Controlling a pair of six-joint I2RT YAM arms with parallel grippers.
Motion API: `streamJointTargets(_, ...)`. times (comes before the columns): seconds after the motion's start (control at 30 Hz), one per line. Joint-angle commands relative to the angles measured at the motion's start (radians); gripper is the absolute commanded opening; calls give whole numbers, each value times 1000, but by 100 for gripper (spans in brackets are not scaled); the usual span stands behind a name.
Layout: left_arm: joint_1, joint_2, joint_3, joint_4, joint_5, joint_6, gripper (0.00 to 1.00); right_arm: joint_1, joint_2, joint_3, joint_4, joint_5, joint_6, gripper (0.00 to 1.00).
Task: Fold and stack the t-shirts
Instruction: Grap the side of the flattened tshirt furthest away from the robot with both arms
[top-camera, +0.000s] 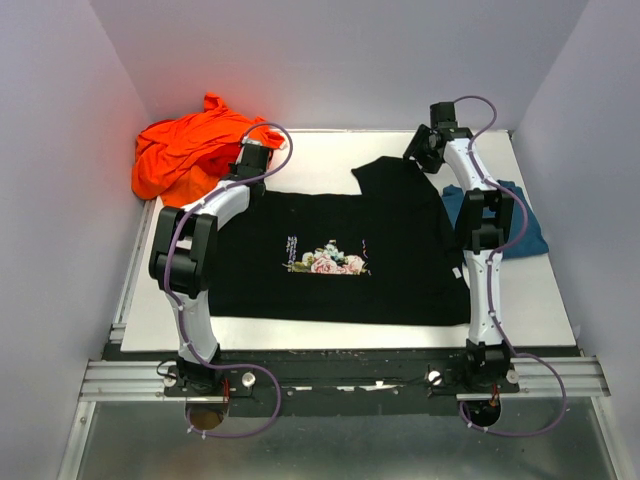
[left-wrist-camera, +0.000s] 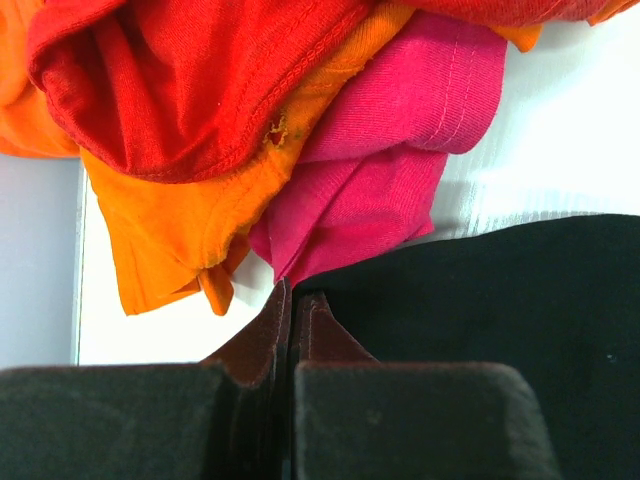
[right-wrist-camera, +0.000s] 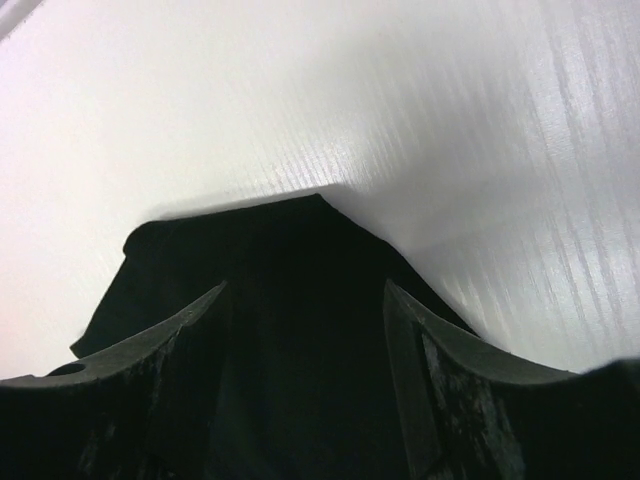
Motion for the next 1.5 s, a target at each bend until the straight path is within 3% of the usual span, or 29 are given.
streamJointTargets(0.0,-3,-38,6,13,-11,6,0,-5,8,-10,74,82,90,68)
streamJointTargets(0.2,-3,-41,15,-2,-9,4,0,-37,71,39,61,-23,192,66)
streamJointTargets(0.23,-3,-44,13,-2,-8,4,0,-39,82,37,59,-49,198,60)
streamJointTargets(0.3,-3,-47,15,-4,-4,4,0,-34,88,54,39,-77,196,59)
streamJointTargets(0.8,-1,-59,32,-39,51,-17,0,39,59,28,-67,-20,140,54)
streamJointTargets(0.93,2,-59,33,-38,61,-23,0,44,43,-2,-47,-16,127,35)
streamJointTargets(1.03,2,-56,33,-38,63,-25,0,42,39,1,-40,1,115,30)
streamJointTargets(1.1,2,-55,33,-38,63,-26,0,42,27,2,-31,27,98,14)
streamJointTargets(1.17,4,-55,30,-35,60,-23,0,42,8,2,-24,62,78,6)
streamJointTargets(1.3,10,-50,24,-13,43,-7,0,30,-50,-18,-14,130,25,5)
streamJointTargets(1.47,43,-13,58,8,52,29,0,15,-136,-101,19,92,-49,5)
